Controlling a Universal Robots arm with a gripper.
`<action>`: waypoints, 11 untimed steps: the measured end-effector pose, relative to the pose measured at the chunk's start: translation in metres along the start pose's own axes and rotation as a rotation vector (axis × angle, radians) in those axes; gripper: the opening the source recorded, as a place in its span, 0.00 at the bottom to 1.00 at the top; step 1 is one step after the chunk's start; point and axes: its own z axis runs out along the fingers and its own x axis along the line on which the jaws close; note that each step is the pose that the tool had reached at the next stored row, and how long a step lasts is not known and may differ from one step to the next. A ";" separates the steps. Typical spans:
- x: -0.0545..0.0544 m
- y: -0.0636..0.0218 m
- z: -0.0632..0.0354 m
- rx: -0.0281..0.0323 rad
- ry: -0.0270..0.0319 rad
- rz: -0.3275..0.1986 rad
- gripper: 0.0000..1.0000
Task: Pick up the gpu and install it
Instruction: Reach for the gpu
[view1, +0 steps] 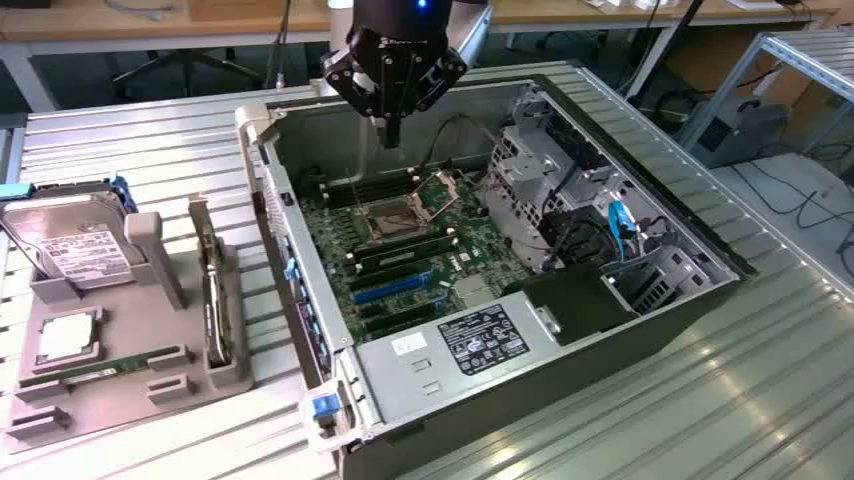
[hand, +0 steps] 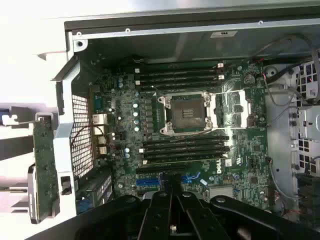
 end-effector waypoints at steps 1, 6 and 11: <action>0.000 0.0000 0.0000 -0.0001 0.0000 0.000 0.11; 0.003 -0.0002 -0.0001 -0.0001 0.0000 0.000 0.11; 0.008 -0.0006 -0.0002 0.0001 0.0000 0.000 0.11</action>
